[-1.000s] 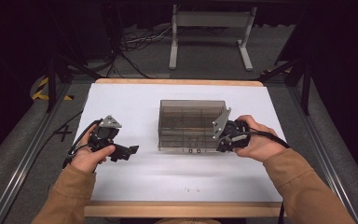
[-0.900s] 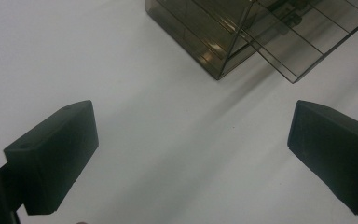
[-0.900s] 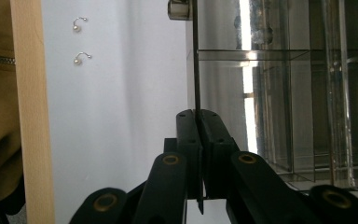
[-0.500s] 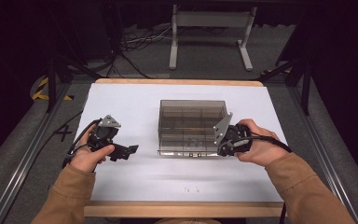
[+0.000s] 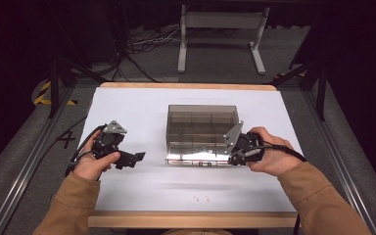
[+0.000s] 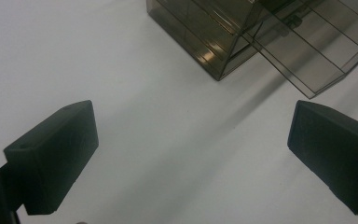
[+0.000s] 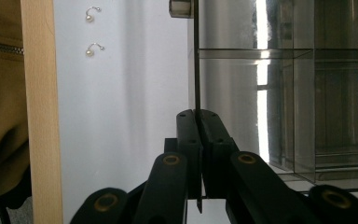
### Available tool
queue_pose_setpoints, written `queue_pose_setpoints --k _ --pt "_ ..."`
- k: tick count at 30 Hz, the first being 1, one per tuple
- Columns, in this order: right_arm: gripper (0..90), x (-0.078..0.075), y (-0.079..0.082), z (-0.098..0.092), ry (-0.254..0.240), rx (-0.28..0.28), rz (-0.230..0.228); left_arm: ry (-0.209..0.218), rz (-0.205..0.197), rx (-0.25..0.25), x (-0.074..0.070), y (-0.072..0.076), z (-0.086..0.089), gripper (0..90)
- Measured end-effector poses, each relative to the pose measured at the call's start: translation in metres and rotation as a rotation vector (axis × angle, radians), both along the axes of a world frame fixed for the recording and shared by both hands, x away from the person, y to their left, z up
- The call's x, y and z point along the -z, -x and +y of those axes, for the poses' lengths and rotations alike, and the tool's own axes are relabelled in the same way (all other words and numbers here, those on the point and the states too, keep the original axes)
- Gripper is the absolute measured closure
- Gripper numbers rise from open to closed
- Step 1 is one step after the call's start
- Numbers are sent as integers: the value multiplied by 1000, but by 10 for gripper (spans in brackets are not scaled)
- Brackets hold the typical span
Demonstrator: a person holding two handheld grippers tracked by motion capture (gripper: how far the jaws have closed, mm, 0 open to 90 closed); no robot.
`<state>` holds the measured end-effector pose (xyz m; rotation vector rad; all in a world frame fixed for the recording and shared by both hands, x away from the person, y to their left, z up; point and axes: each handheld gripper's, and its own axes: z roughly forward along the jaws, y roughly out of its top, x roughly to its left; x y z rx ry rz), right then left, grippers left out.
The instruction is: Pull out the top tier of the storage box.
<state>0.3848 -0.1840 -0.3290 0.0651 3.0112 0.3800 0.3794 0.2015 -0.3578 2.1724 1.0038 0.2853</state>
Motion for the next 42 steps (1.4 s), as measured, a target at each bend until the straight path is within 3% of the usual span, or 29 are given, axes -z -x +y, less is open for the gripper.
queue_pose_setpoints --k 10,14,15,24,29,36,40,42 --pt "880 4 3 2 22 -11 -12 -6 4 4 0 0 0 23" --pt "879 4 3 1 16 -10 -13 -10 16 15 -1 0 1 23" --pt "876 4 3 1 14 -9 -13 -3 -1 1 0 0 0 23" --pt "821 2 4 3 -16 -2 -12 -1 0 1 0 0 0 23" --pt "791 -4 5 2 -49 13 -33 1 1 -1 0 0 0 23" --pt "769 -15 10 1 -135 40 -49 -1 2 0 0 0 -1 23" --pt "755 -19 13 1 -186 71 -34 -4 -1 9 -1 -1 -2 23" --pt "745 -21 14 0 -200 80 -29 -5 16 14 -1 -1 -2 23"
